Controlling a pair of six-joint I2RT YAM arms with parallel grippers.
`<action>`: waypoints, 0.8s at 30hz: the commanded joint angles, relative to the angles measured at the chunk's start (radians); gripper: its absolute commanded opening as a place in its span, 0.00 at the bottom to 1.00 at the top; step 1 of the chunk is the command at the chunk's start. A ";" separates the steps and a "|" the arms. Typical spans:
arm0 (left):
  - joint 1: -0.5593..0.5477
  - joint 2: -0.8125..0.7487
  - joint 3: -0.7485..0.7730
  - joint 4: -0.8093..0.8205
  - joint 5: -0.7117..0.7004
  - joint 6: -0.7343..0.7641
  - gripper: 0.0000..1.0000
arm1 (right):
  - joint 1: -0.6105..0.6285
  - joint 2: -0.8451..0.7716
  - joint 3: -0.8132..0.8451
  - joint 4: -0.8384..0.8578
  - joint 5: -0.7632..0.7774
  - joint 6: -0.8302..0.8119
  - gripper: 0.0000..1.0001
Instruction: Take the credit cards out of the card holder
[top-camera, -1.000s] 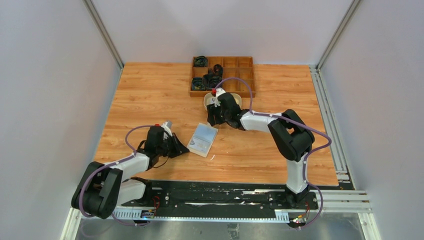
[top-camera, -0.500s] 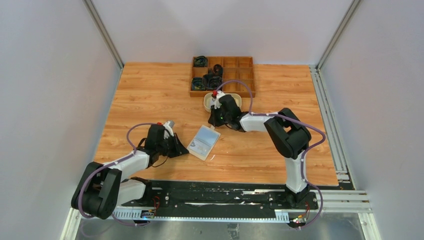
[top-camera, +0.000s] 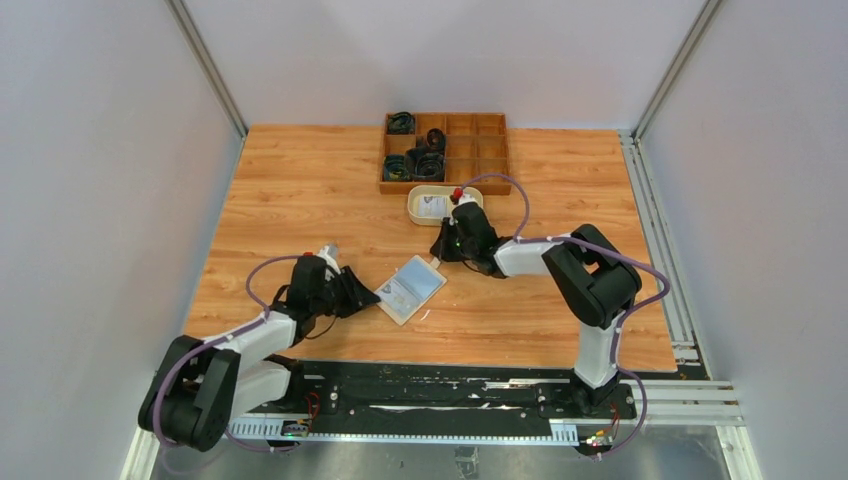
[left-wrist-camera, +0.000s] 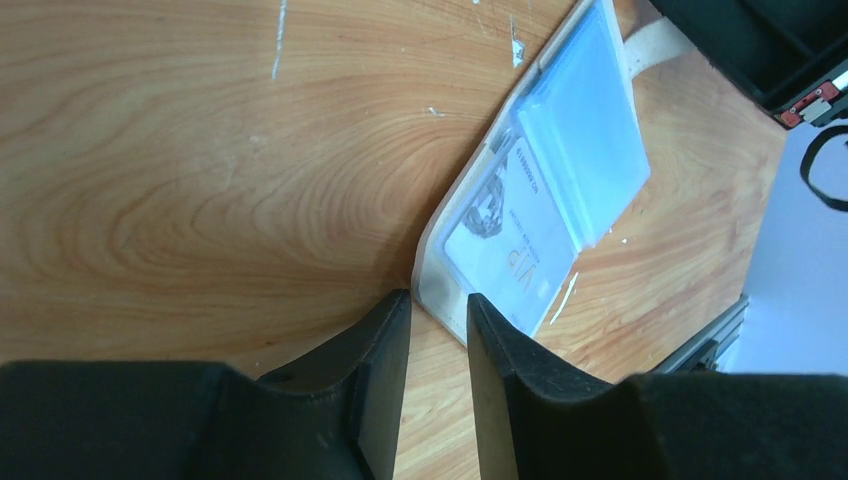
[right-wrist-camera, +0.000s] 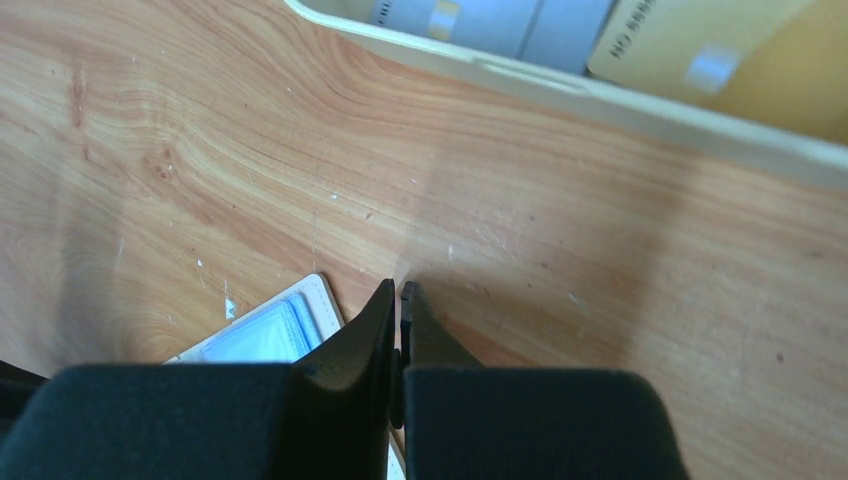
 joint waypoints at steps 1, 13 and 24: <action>-0.001 -0.063 -0.058 -0.006 -0.071 -0.066 0.38 | -0.011 -0.035 -0.069 -0.031 0.103 0.193 0.00; -0.003 -0.162 -0.131 0.014 -0.140 -0.165 0.38 | -0.009 -0.116 -0.235 0.087 0.202 0.533 0.00; -0.039 -0.049 -0.150 0.155 -0.115 -0.268 0.41 | -0.009 -0.117 -0.255 0.158 0.180 0.582 0.00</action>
